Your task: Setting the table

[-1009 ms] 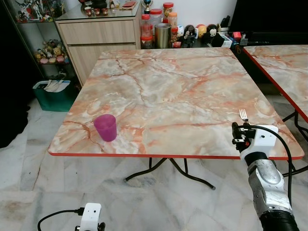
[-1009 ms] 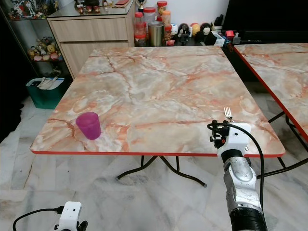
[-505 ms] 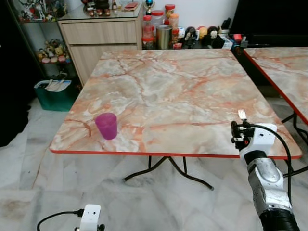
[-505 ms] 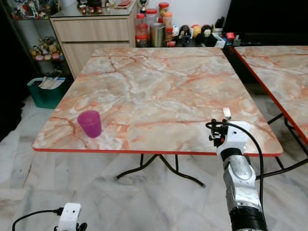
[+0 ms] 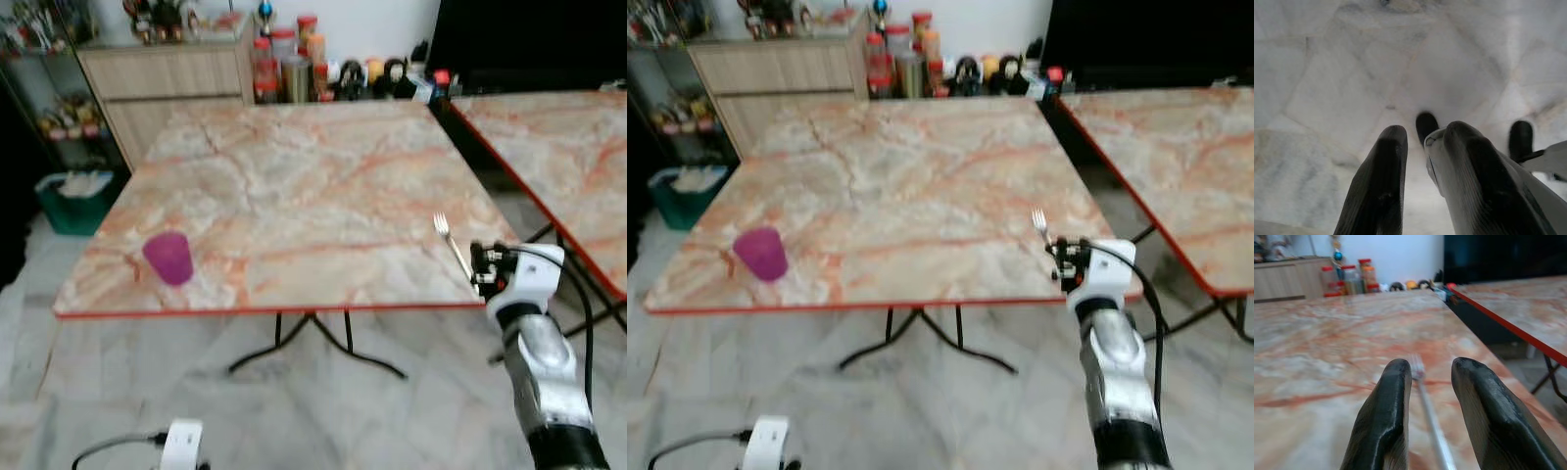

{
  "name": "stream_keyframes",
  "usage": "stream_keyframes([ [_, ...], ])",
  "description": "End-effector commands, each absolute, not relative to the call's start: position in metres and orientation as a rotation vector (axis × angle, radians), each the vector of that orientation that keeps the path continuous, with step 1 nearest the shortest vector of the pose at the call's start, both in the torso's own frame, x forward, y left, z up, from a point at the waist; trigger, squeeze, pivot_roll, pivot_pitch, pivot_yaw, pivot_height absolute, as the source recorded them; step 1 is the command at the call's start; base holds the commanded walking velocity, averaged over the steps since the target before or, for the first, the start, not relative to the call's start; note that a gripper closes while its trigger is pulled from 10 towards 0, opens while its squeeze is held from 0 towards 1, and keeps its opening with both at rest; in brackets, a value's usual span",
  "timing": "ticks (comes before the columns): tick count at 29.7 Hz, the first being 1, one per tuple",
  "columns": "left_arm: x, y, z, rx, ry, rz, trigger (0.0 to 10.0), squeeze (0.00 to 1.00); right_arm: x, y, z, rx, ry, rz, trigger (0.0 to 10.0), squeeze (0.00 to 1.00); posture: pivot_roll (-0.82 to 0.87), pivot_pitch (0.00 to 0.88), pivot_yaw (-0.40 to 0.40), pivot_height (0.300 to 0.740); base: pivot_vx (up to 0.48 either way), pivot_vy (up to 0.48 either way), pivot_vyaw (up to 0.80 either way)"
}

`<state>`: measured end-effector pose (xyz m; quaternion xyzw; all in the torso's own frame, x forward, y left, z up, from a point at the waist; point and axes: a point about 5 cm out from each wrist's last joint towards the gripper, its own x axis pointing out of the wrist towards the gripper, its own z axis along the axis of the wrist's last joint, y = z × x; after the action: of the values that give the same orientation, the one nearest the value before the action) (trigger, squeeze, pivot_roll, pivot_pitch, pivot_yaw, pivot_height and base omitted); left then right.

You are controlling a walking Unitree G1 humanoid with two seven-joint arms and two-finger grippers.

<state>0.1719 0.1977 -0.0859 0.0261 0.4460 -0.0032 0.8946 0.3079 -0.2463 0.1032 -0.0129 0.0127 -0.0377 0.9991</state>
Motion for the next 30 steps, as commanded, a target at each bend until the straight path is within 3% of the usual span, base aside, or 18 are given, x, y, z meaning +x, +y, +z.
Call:
stream_keyframes([
  [1,0.169,0.203,-0.086,0.079,0.937,-0.003,10.0,0.00,0.312,-0.239,0.109,-0.015,0.007,-0.052,10.0,0.00,0.01,0.000,0.015,0.736,0.000,0.000,0.00],
  [23,0.171,0.204,-0.084,0.040,0.879,0.036,10.0,0.00,0.314,-0.234,0.113,-0.002,-0.005,-0.057,10.0,0.00,0.01,0.000,0.014,0.736,0.000,0.000,0.00],
  [25,0.176,0.203,-0.078,-0.048,0.759,0.095,10.0,0.00,0.310,-0.237,0.116,0.029,-0.044,-0.088,10.0,0.00,0.01,0.000,0.007,0.736,0.000,0.000,0.00],
  [30,0.176,0.202,-0.078,-0.040,0.759,0.084,10.0,0.00,0.300,-0.234,0.100,0.031,0.006,-0.085,10.0,0.00,0.02,0.000,0.006,0.736,0.000,0.000,0.00],
])
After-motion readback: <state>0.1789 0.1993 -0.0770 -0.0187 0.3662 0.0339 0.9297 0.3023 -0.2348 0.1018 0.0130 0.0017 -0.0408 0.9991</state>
